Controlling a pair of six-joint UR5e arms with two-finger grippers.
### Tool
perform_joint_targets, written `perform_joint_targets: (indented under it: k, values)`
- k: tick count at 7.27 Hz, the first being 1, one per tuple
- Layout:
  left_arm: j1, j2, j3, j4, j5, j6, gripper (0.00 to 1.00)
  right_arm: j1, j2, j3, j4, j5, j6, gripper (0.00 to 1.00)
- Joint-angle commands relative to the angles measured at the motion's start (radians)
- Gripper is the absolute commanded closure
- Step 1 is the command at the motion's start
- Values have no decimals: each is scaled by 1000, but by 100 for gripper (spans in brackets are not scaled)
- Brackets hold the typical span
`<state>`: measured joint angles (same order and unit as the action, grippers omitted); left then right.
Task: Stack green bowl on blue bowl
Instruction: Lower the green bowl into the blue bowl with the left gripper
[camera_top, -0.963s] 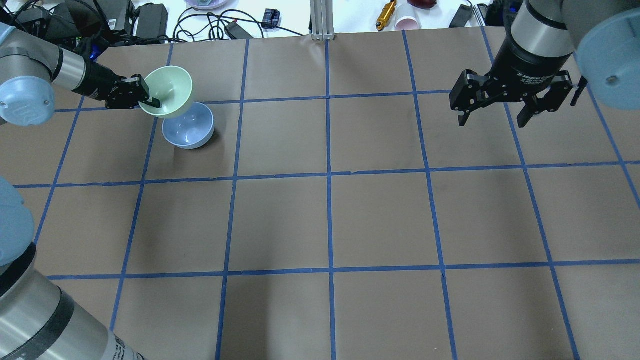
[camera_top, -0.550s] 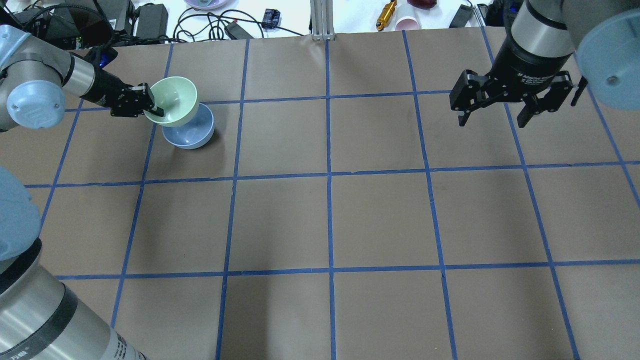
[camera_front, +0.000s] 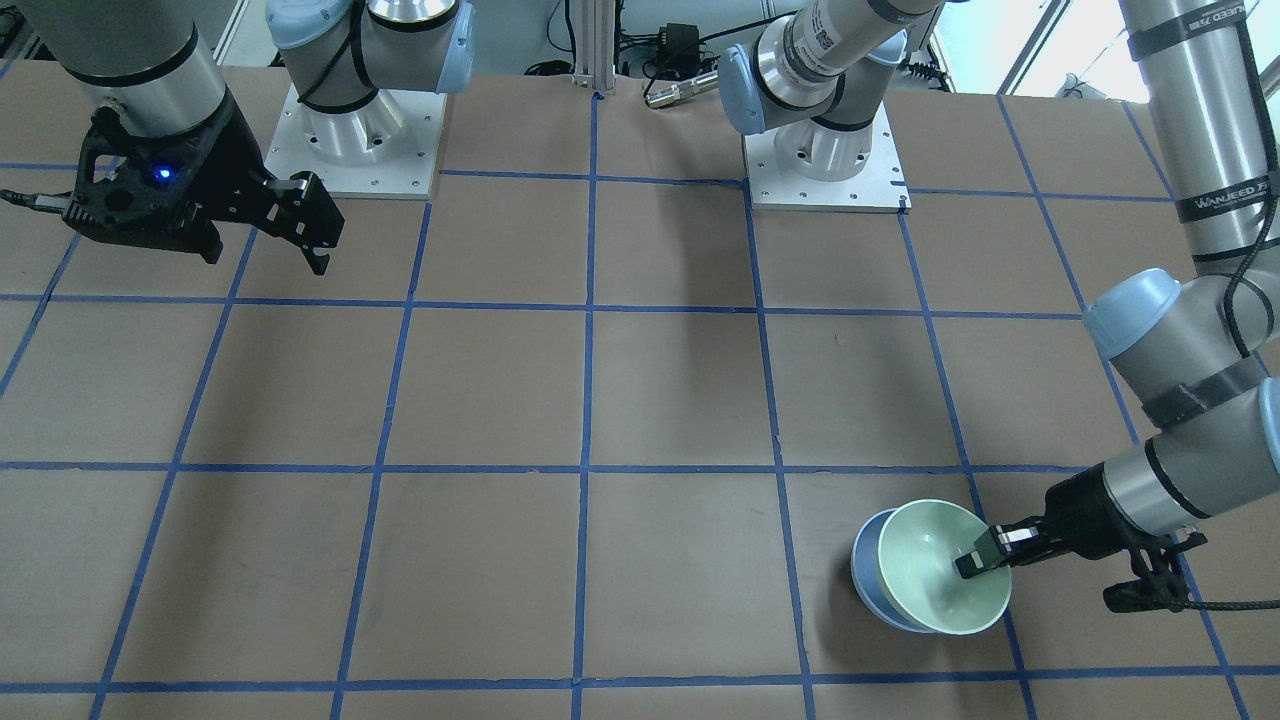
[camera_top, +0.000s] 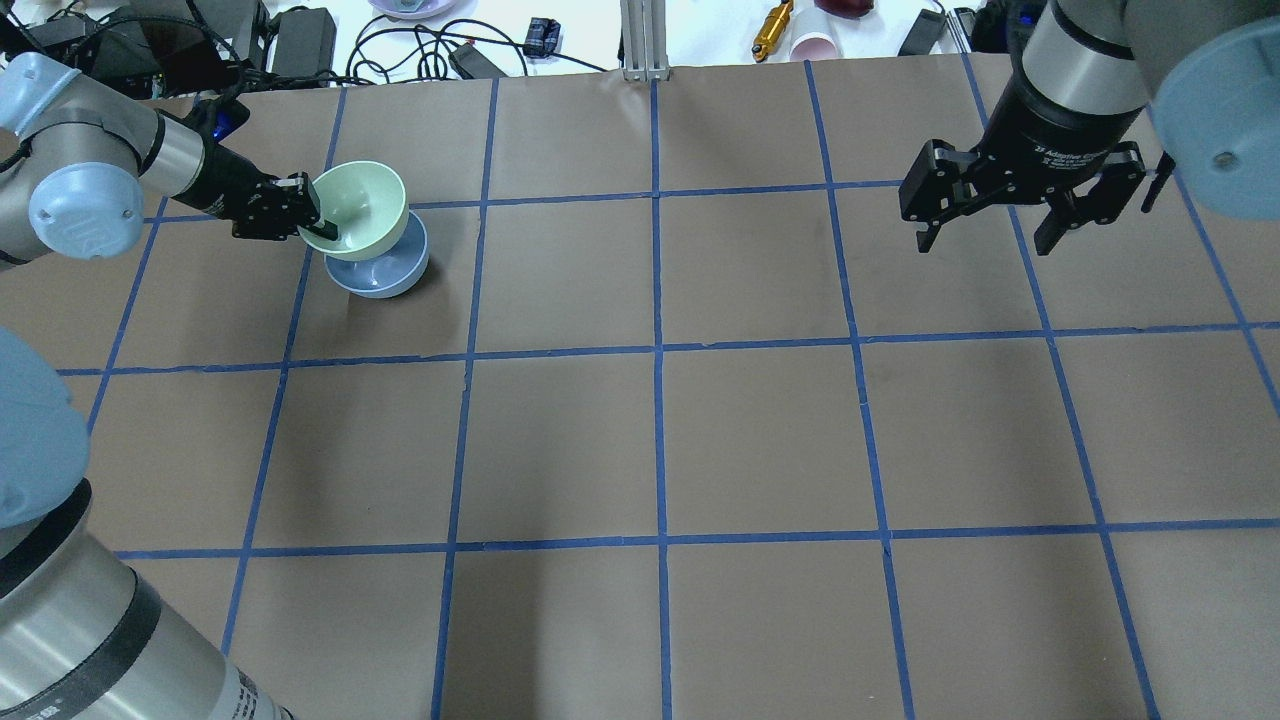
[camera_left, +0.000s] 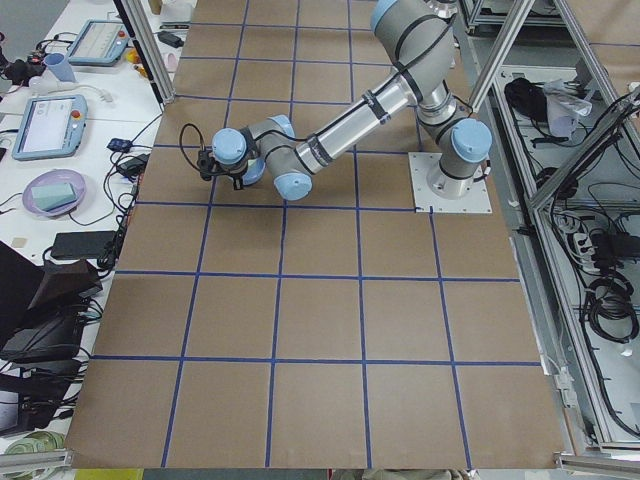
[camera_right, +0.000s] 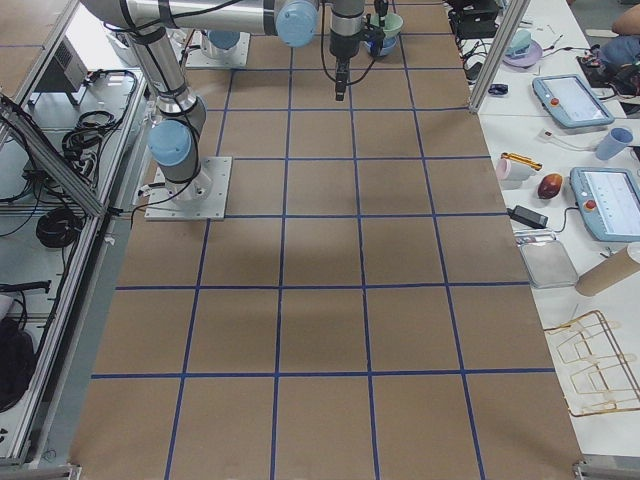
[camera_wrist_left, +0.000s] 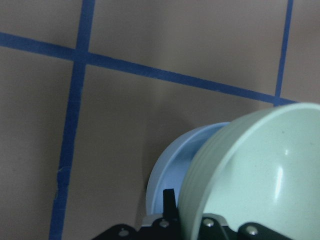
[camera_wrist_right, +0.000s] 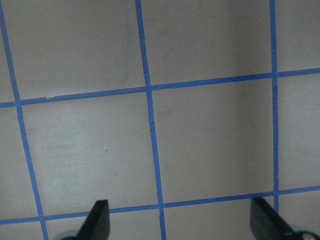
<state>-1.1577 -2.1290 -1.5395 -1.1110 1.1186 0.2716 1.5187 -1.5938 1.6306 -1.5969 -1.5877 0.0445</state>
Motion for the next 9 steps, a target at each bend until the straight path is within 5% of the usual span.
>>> perform_joint_targets:
  k: [1,9]
  values:
    - [-10,1,-7,2,4,9,100,0,0,0,0,0,0,0]
    - [-10,4,2,3,49,18,95,0,0,0,0,0,0,0]
